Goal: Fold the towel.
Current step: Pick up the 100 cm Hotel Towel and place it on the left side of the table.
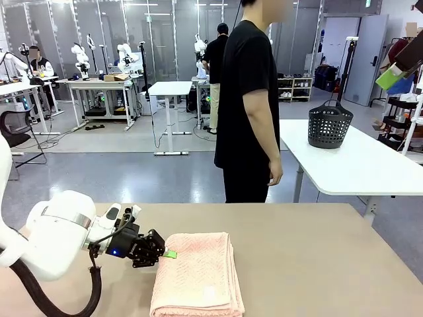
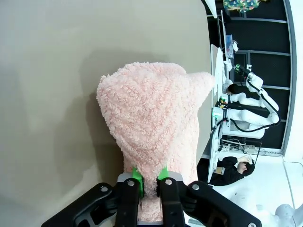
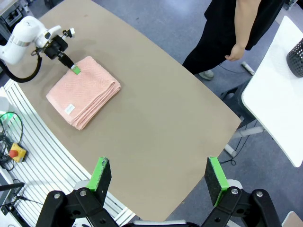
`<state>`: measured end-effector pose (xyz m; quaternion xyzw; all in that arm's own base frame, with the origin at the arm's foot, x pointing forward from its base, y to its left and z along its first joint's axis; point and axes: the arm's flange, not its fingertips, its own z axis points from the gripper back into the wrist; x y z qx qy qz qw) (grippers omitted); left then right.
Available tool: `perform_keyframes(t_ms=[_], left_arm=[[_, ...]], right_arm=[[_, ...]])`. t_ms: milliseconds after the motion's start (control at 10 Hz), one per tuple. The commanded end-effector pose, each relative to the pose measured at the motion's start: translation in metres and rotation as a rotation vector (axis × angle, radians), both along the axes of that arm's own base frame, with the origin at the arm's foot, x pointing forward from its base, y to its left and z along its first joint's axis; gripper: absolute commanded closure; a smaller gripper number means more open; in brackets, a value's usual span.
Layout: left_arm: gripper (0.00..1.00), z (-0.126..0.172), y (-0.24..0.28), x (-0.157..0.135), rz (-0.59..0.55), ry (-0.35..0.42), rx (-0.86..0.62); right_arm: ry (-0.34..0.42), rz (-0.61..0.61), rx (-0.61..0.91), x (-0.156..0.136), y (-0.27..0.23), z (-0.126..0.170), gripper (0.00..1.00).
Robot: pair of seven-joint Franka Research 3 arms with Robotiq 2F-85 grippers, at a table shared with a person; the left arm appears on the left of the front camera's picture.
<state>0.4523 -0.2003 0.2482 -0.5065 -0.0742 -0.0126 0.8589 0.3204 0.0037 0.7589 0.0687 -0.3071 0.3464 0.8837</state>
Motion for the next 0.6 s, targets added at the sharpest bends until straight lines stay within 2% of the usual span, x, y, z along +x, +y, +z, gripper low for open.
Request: perform_keyframes(t_ms=[0, 300, 400, 500], left_arm=[[1.0, -0.001, 0.0, 0.0, 0.007, 0.002, -0.001], [1.0, -0.001, 0.0, 0.0, 0.007, 0.002, -0.001], [0.86, 0.0, 0.0, 0.0, 0.001, 0.001, 0.0], [0.86, 0.008, 0.012, -0.002, -0.02, -0.019, 0.04]], right_arm=[[0.008, 0.0, -0.004, -0.001, -0.002, 0.002, 0.0], [0.008, 0.0, -0.004, -0.001, -0.002, 0.002, 0.0], [0.008, 0.0, -0.004, -0.001, -0.002, 0.002, 0.0], [0.008, 0.0, -0.004, -0.001, -0.002, 0.002, 0.0]])
